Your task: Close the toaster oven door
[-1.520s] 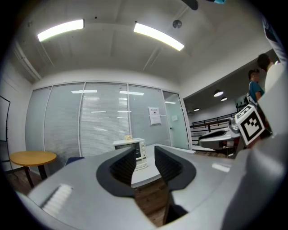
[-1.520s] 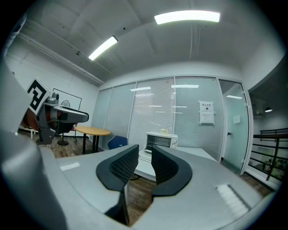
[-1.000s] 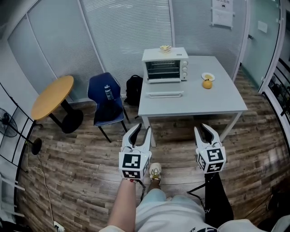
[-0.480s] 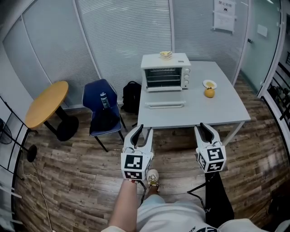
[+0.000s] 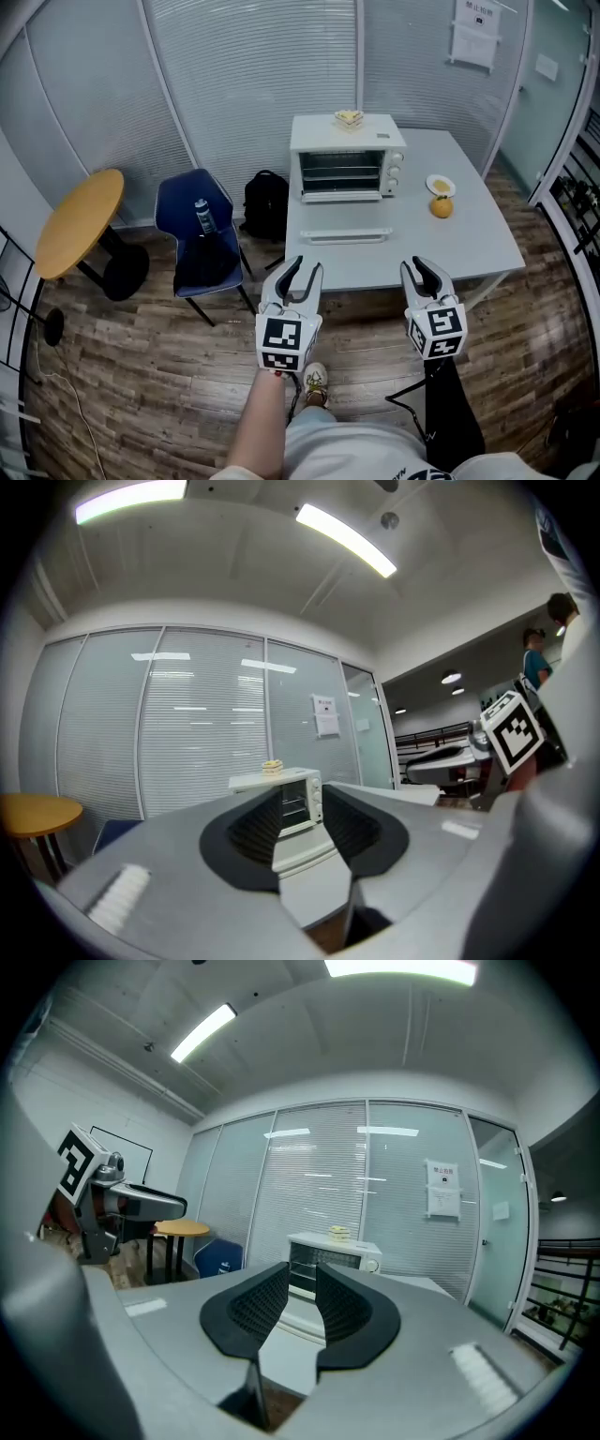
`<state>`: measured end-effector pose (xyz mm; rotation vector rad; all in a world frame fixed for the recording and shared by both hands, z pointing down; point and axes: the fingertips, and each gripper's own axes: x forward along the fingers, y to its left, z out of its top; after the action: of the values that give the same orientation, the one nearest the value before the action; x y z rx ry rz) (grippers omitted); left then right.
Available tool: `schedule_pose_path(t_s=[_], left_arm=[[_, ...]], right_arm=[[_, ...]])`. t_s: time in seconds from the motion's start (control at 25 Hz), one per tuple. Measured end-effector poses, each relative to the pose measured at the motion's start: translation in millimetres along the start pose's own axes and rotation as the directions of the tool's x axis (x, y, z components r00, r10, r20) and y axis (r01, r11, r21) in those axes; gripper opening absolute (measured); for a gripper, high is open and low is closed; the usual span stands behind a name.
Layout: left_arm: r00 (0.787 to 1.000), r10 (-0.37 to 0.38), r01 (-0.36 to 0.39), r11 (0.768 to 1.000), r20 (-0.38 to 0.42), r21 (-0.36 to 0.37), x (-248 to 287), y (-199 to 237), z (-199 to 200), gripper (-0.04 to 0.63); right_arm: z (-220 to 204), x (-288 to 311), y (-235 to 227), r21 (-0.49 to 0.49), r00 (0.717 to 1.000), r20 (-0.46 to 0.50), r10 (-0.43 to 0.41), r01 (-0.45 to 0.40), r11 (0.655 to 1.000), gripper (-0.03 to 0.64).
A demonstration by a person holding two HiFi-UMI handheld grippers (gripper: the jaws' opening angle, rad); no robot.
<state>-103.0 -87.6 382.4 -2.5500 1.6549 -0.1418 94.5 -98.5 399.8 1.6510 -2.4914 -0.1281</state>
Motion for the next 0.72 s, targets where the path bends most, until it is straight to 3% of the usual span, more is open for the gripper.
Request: schedule_pose_path(t_s=[0.72], left_arm=[[0.984,-0.175,0.175,0.984,-0.021,0.006,151,75,-14,0.153]], right_arm=[[11,156,-19,-0.007,0.997,-0.043,-0.064,0.064,0.998,0.072]])
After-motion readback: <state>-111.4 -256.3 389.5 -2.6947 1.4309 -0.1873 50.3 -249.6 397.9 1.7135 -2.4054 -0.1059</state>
